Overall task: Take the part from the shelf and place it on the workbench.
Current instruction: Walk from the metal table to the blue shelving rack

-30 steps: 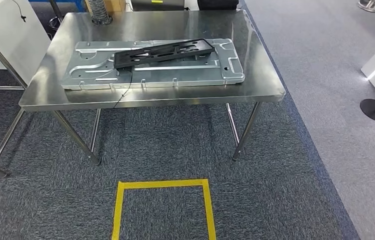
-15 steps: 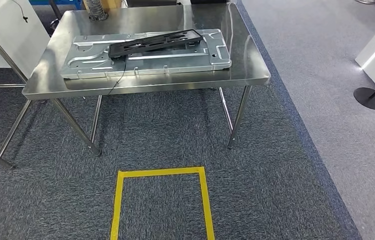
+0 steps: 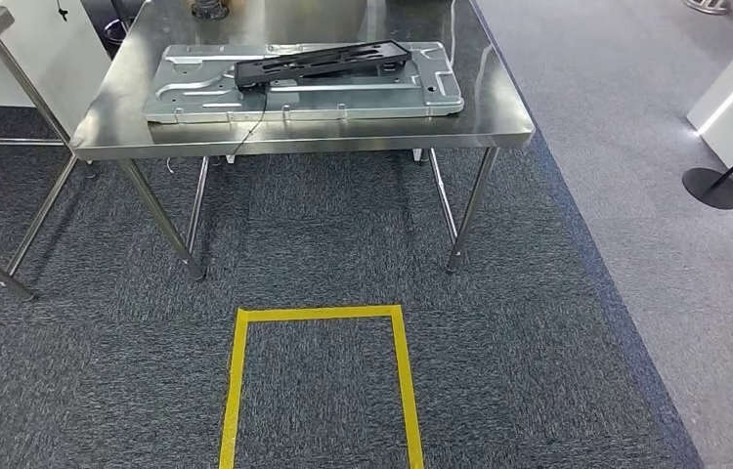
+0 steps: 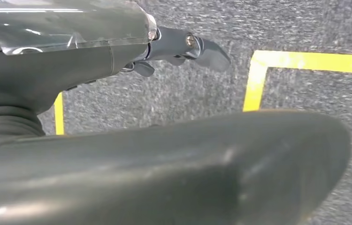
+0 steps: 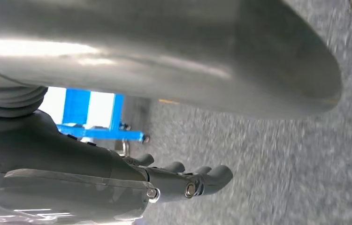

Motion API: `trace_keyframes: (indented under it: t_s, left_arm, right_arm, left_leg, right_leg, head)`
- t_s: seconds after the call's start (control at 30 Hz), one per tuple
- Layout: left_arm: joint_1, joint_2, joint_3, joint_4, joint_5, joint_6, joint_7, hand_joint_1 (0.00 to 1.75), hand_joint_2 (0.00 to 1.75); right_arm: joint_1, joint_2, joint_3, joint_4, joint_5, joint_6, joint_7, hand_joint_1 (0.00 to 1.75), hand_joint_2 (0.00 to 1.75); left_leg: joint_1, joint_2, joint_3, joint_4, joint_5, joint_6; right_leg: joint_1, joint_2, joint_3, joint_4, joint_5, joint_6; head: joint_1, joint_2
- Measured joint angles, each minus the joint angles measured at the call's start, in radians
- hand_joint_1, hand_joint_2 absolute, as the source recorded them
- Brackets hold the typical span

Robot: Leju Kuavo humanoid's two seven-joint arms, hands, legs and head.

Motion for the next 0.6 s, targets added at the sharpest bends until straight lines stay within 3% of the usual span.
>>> trace_keyframes:
  t_s: [0.03, 0.07, 0.13, 0.2, 0.23, 0.3, 0.37, 0.43, 0.5, 0.53, 0.57, 0.6]
  left_arm:
    - [0.001, 0.002, 0.000, 0.000, -0.003, 0.000, 0.002, 0.00, 0.00]
    - [0.002, 0.003, 0.000, 0.000, -0.004, 0.000, 0.006, 0.00, 0.00]
    - [0.003, 0.006, 0.000, 0.000, -0.005, 0.003, 0.016, 0.00, 0.00]
    - [0.003, 0.008, 0.000, 0.000, -0.004, 0.007, 0.025, 0.00, 0.00]
    - [0.003, 0.008, 0.000, 0.000, -0.004, 0.010, 0.029, 0.00, 0.00]
    - [0.002, 0.011, 0.000, 0.000, -0.005, 0.014, 0.033, 0.00, 0.00]
    - [0.002, 0.015, 0.000, 0.000, -0.005, 0.019, 0.040, 0.00, 0.00]
    - [0.003, 0.018, 0.000, 0.000, -0.010, 0.024, 0.049, 0.00, 0.00]
    - [0.004, 0.019, 0.000, 0.000, -0.016, 0.027, 0.055, 0.00, 0.87]
    - [0.005, 0.019, 0.000, 0.000, -0.018, 0.028, 0.057, 0.00, 1.31]
    - [0.005, 0.020, 0.000, 0.000, -0.020, 0.029, 0.059, 0.00, 1.75]
    - [0.004, 0.021, 0.000, 0.000, -0.022, 0.031, 0.061, 0.00, 1.75]
  right_arm:
    - [0.000, 0.000, -0.001, 0.002, -0.004, 0.008, -0.004, 0.00, 0.00]
    - [0.000, 0.001, -0.003, 0.003, -0.008, 0.016, -0.009, 0.00, 0.00]
    - [-0.001, 0.003, -0.008, 0.004, -0.017, 0.031, -0.020, 0.00, 0.00]
    - [-0.003, 0.004, -0.014, 0.004, -0.027, 0.037, -0.029, 0.00, 0.00]
    - [-0.004, 0.005, -0.016, 0.004, -0.031, 0.037, -0.032, 0.00, 0.00]
    - [-0.005, 0.007, -0.021, 0.004, -0.038, 0.040, -0.034, 0.00, 0.00]
    - [-0.006, 0.010, -0.028, 0.005, -0.048, 0.050, -0.034, 0.00, 0.87]
    - [-0.007, 0.012, -0.036, 0.006, -0.058, 0.064, -0.034, 0.00, 1.75]
    - [-0.007, 0.012, -0.041, 0.006, -0.061, 0.068, -0.031, 0.00, 1.75]
    - [-0.007, 0.012, -0.042, 0.006, -0.061, 0.067, -0.028, 0.00, 1.75]
    - [-0.007, 0.012, -0.042, 0.007, -0.061, 0.063, -0.025, 0.00, 1.31]
    - [-0.007, 0.012, -0.043, 0.007, -0.061, 0.059, -0.022, 0.00, 0.87]
  left_leg:
    - [-0.001, 0.000, -0.009, 0.001, 0.006, -0.001]
    - [-0.002, 0.000, -0.016, 0.003, 0.011, -0.002]
    - [-0.003, -0.001, -0.023, 0.006, 0.018, -0.005]
    - [-0.005, -0.001, -0.027, 0.009, 0.023, -0.012]
    - [-0.005, 0.000, -0.029, 0.010, 0.026, -0.016]
    - [-0.004, 0.001, -0.031, 0.009, 0.032, -0.027]
    - [-0.005, -0.002, -0.039, 0.028, 0.015, -0.036]
    - [-0.001, -0.005, -0.081, 0.125, -0.047, -0.046]
    - [0.007, -0.005, -0.143, 0.266, -0.113, -0.058]
    - [0.012, -0.005, -0.159, 0.306, -0.121, -0.066]
    - [0.019, -0.005, -0.156, 0.306, -0.108, -0.074]
    - [0.025, -0.005, -0.133, 0.264, -0.078, -0.083]
  right_leg:
    - [-0.001, 0.000, -0.002, 0.035, -0.010, 0.001]
    - [-0.001, 0.000, 0.016, 0.029, 0.000, 0.000]
    - [0.002, 0.000, 0.113, -0.099, 0.051, -0.008]
    - [0.008, 0.000, 0.206, -0.246, 0.079, -0.022]
    - [0.012, 0.000, 0.227, -0.283, 0.081, -0.028]
    - [0.013, -0.001, 0.229, -0.300, 0.083, -0.036]
    - [0.007, -0.004, 0.229, -0.311, 0.092, -0.048]
    - [0.003, -0.007, 0.225, -0.316, 0.099, -0.057]
    - [0.003, -0.008, 0.216, -0.312, 0.101, -0.060]
    - [0.003, -0.007, 0.213, -0.309, 0.101, -0.061]
    - [0.002, -0.007, 0.210, -0.303, 0.101, -0.060]
    - [-0.001, -0.006, 0.207, -0.296, 0.098, -0.058]
  head:
    - [0.000, 0.000]
    - [0.000, 0.000]
    - [0.000, 0.000]
    - [0.000, 0.000]
    - [0.000, 0.000]
    - [0.000, 0.000]
    - [0.000, 0.000]
    - [0.000, 0.000]
    - [0.000, 0.000]
    - [0.000, 0.000]
    - [0.000, 0.000]
    - [0.000, 0.000]
